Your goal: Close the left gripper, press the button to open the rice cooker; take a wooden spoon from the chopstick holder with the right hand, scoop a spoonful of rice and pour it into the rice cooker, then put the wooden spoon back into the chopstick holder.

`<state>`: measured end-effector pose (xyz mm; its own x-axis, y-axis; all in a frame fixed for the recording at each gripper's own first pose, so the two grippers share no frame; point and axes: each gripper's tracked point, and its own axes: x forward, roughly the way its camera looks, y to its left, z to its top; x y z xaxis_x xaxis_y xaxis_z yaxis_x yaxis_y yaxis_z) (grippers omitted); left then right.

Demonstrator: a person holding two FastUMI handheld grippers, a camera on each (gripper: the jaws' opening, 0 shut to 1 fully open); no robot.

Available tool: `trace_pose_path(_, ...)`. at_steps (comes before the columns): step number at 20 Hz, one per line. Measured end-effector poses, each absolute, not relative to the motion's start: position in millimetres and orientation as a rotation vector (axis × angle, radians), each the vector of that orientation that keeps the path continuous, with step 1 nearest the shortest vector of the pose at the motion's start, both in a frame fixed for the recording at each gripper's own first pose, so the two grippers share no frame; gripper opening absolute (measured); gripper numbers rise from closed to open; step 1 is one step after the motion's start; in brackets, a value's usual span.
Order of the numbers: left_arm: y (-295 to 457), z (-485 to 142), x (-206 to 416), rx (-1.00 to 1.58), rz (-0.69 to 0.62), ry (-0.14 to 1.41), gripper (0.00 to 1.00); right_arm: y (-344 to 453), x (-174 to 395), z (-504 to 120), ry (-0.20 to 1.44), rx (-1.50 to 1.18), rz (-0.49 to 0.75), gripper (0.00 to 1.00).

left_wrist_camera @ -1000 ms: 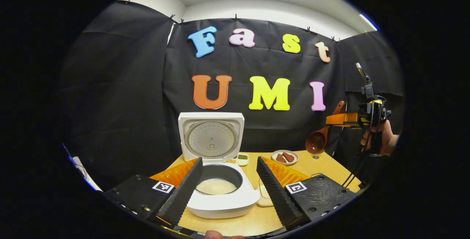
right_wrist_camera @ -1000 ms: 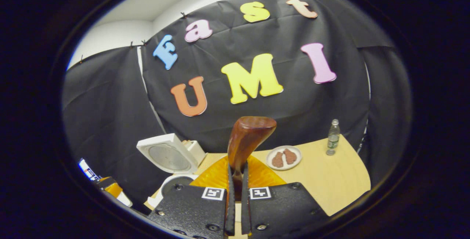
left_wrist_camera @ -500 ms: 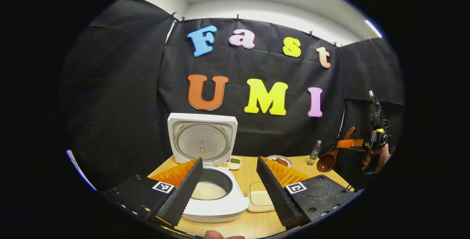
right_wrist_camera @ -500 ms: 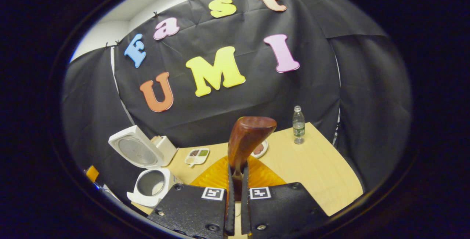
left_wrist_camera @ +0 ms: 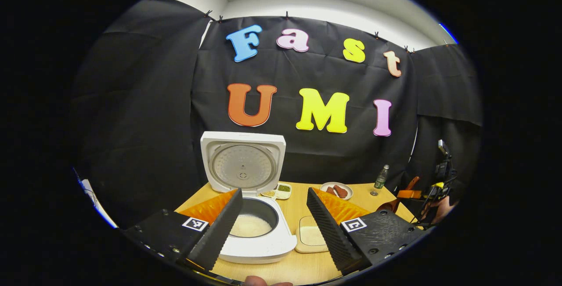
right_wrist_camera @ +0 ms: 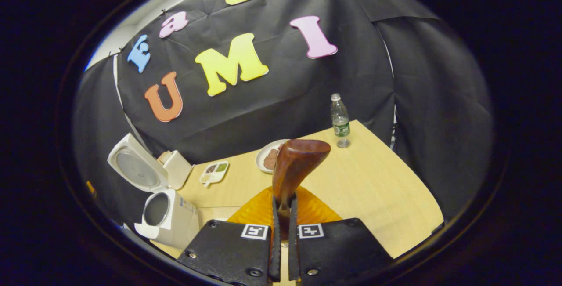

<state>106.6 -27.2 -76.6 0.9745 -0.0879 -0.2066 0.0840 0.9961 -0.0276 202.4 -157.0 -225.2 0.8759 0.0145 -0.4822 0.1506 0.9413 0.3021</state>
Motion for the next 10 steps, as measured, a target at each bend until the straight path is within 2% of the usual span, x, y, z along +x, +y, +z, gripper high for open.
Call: trace_pose_path(10, -38.4, -75.8, 116.4, 0.050, -0.053, 0.263, 0.94, -156.5, 219.0, -302.3, 0.574, 0.353, -0.051, 0.12)
